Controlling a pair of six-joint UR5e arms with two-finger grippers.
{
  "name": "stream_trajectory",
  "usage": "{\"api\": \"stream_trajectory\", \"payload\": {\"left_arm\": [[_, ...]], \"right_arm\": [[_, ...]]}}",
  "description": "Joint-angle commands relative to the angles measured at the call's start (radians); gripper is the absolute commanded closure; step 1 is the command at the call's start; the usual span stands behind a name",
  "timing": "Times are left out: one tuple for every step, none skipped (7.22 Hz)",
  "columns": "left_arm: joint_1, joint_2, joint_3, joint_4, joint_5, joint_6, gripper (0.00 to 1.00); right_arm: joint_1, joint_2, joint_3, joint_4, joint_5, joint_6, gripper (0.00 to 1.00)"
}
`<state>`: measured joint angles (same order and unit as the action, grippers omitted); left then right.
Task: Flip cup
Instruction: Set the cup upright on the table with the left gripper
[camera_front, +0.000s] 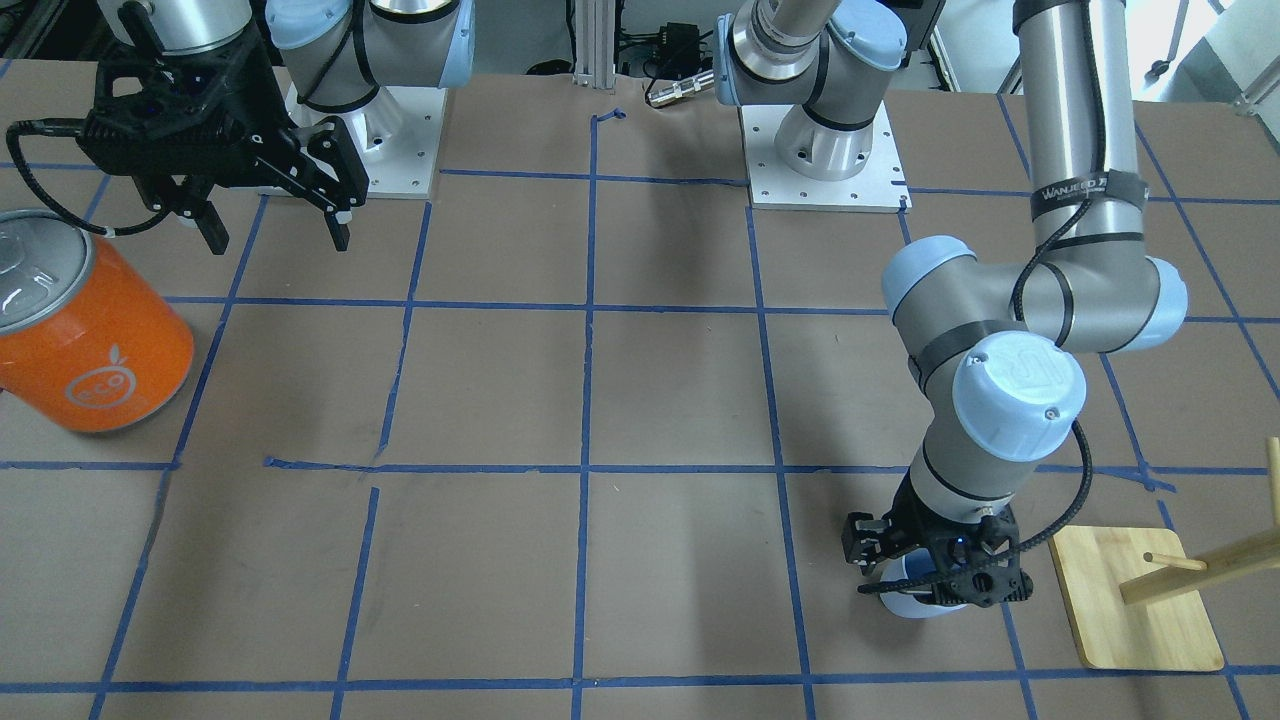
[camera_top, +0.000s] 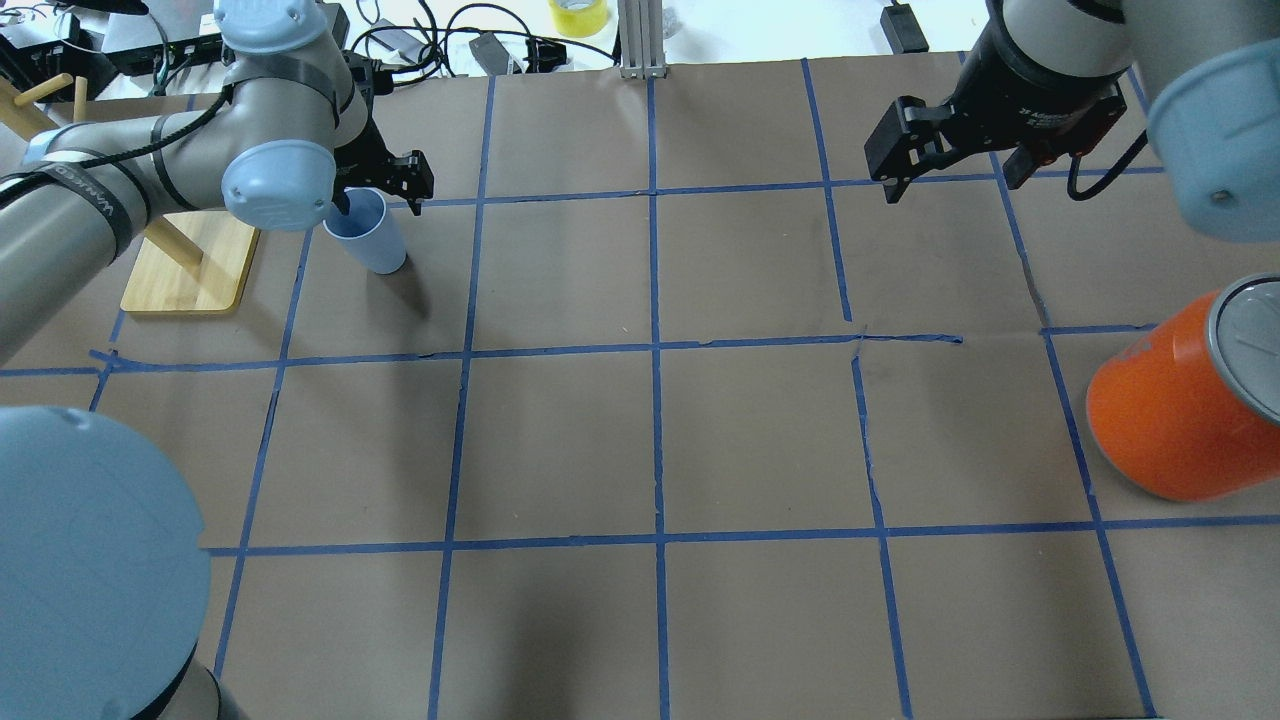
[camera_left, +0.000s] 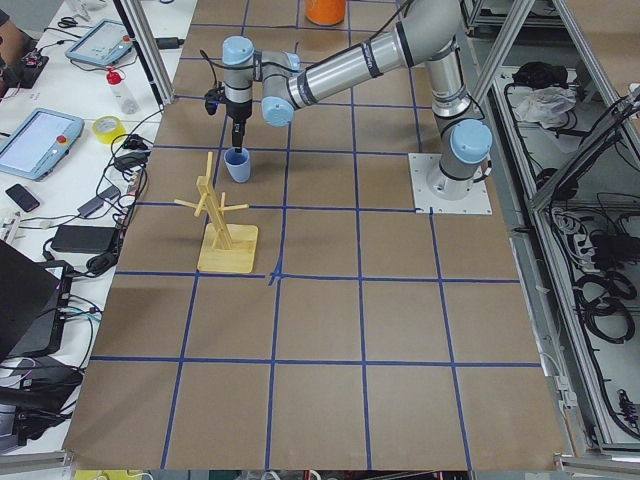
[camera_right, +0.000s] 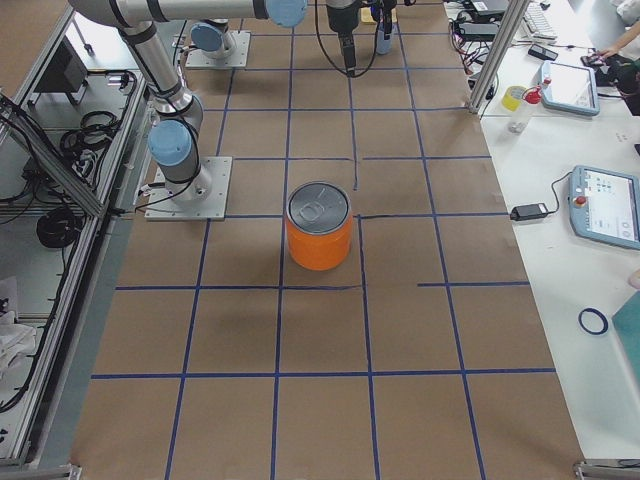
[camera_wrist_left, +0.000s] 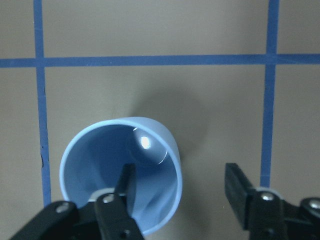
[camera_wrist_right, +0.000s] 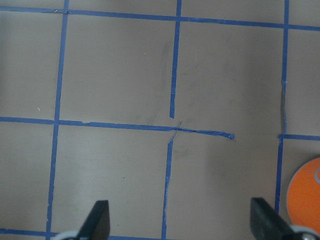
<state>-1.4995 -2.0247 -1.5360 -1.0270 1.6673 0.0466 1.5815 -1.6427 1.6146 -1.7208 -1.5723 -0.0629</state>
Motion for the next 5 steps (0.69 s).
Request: {"api": "stream_trajectory", "payload": {"left_arm": [[-0.004,0.152,0.037,-0.266,0.000,-0.083,0.00],[-0.005,0.225,0.048,-0.365,-0.001,-0.085,0.00],[-0.007,0.295,0.048,-0.468,0.000,-0.090,0.00],[-0.007,0.358,0.046,-0.545,0.006,-0.097,0.00],[-0.013,0.395,0.033,-0.556,0.000,-0.097,0.00]], "right_arm": [[0.002,-0.002,0.005,0.000,-0.002,0.000,0.00],[0.002,-0.002,0.007,0.000,0.000,0.002,0.00],[0.000,-0.002,0.007,0.000,0.000,0.000,0.00],[0.000,-0.002,0.007,-0.002,0.000,0.000,0.00],[0.002,-0.002,0.007,-0.002,0.000,0.002,0.00]]}}
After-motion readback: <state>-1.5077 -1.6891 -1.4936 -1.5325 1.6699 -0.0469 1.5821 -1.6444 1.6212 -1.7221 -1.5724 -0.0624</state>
